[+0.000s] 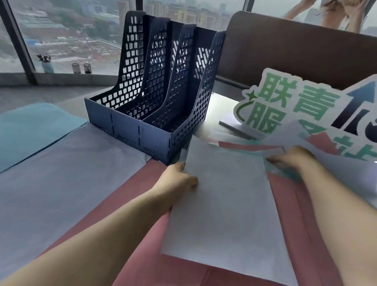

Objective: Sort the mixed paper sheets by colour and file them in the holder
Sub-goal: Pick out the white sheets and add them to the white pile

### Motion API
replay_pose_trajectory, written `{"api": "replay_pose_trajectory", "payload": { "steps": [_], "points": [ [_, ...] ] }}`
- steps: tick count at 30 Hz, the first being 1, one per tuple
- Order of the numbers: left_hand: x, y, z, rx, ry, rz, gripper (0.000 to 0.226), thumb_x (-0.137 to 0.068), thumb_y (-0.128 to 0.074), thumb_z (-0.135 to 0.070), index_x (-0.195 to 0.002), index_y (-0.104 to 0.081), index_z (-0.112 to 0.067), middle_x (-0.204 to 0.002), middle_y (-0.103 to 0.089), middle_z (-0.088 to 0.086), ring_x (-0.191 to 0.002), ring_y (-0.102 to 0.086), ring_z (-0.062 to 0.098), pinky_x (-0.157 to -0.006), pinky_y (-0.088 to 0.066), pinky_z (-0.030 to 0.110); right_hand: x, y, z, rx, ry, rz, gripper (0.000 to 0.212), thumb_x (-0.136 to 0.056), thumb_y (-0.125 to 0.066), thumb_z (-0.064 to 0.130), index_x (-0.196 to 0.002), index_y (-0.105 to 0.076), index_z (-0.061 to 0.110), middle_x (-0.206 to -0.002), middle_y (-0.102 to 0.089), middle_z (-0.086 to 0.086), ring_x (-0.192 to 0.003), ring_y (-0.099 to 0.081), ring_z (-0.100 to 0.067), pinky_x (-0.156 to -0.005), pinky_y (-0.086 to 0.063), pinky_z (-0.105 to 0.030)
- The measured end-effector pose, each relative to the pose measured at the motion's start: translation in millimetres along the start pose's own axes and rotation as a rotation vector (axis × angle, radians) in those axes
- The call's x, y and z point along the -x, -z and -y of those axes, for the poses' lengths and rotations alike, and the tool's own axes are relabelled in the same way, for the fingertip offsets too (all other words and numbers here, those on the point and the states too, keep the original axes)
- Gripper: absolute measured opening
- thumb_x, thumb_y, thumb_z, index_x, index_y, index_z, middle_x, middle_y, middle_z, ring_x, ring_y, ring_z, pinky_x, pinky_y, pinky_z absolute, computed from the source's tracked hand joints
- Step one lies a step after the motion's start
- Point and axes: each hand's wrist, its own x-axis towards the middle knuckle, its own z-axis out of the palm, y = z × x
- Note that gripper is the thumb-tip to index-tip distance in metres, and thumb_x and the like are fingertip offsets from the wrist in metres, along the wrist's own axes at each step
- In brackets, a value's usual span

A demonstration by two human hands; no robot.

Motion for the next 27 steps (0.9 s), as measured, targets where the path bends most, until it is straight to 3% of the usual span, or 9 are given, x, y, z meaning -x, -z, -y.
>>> {"api": "replay_pose_trajectory", "payload": {
  "steps": [3,8,11,14,16,19,22,25,27],
  "points": [
    [-2,0,2,0.005,-0.004,0.003,0.032,-0.076,-0.056,0.005,-0.104,-0.065,-0.007,-0.095,-0.074,0.018,-0.085,-0.071,0.041,-0.077,-0.058,0.057,-8,2,1,-0.029,-0.026,0.022,0.079,-0.07,-0.083,0.048,-0.13,-0.055,0.005,-0.135,-0.056,-0.019,-0.117,-0.055,-0.038,-0.1,-0.046,-0.047],
    [-2,0,3,0.021,-0.009,0.005,0.031,-0.074,-0.056,0.006,-0.101,-0.065,-0.007,-0.095,-0.074,0.019,-0.086,-0.071,0.042,-0.077,-0.058,0.057,-19,-2,-8,-0.028,-0.07,-0.013,0.089,-0.058,-0.082,0.056,-0.129,-0.055,0.01,-0.134,-0.055,-0.019,-0.118,-0.054,-0.04,-0.1,-0.044,-0.05],
    [-1,-1,1,0.027,-0.005,0.001,0.029,-0.078,-0.055,0.009,-0.1,-0.065,-0.008,-0.095,-0.074,0.019,-0.086,-0.071,0.041,-0.077,-0.059,0.054,-21,-2,-12,-0.036,-0.045,-0.04,0.069,-0.055,-0.074,0.052,-0.112,-0.062,0.014,-0.115,-0.064,-0.014,-0.102,-0.061,-0.035,-0.092,-0.047,-0.046],
    [-1,-1,2,0.029,0.0,0.005,0.031,-0.078,-0.054,0.009,-0.1,-0.065,-0.008,-0.094,-0.075,0.017,-0.084,-0.072,0.039,-0.077,-0.059,0.052,-17,-2,-11,-0.034,-0.01,-0.041,0.049,-0.073,-0.072,0.046,-0.116,-0.065,0.022,-0.122,-0.064,-0.012,-0.105,-0.06,-0.033,-0.097,-0.047,-0.047],
    [-1,-1,1,0.03,-0.005,0.009,0.032,-0.074,-0.055,0.007,-0.101,-0.065,-0.008,-0.093,-0.075,0.017,-0.084,-0.072,0.04,-0.077,-0.059,0.054,-18,-4,-13,-0.008,0.005,-0.068,0.034,-0.076,-0.067,0.047,-0.098,-0.065,0.022,-0.108,-0.066,-0.009,-0.093,-0.061,-0.03,-0.089,-0.05,-0.041],
    [0,-1,-1,0.046,-0.002,0.017,0.035,-0.066,-0.058,0.001,-0.098,-0.066,-0.009,-0.093,-0.075,0.016,-0.084,-0.072,0.039,-0.077,-0.059,0.054,-18,-6,-14,0.002,0.025,-0.082,0.025,-0.078,-0.064,0.045,-0.094,-0.06,0.026,-0.1,-0.065,-0.005,-0.09,-0.061,-0.028,-0.08,-0.049,-0.034],
    [2,-2,-2,0.064,0.0,0.025,0.036,-0.063,-0.057,0.0,-0.096,-0.066,-0.01,-0.093,-0.075,0.018,-0.084,-0.072,0.039,-0.079,-0.058,0.054,-16,-6,-14,0.006,0.052,-0.094,0.026,-0.078,-0.064,0.045,-0.091,-0.057,0.023,-0.093,-0.063,-0.005,-0.088,-0.062,-0.03,-0.071,-0.046,-0.033],
    [3,-3,-2,0.055,-0.003,0.008,0.032,-0.067,-0.059,0.003,-0.096,-0.065,-0.009,-0.095,-0.074,0.019,-0.087,-0.071,0.04,-0.079,-0.058,0.054,-19,-6,-15,0.016,0.076,-0.077,0.025,-0.079,-0.063,0.045,-0.094,-0.055,0.027,-0.101,-0.064,-0.008,-0.092,-0.062,-0.03,-0.076,-0.047,-0.035],
    [2,-2,-3,0.058,0.007,-0.005,0.028,-0.077,-0.057,0.009,-0.097,-0.065,-0.009,-0.098,-0.073,0.02,-0.088,-0.071,0.041,-0.08,-0.058,0.053,-22,-5,-12,0.015,0.067,-0.06,0.033,-0.08,-0.064,0.042,-0.104,-0.062,0.02,-0.108,-0.065,-0.01,-0.093,-0.061,-0.031,-0.082,-0.05,-0.036]
  ]
}}
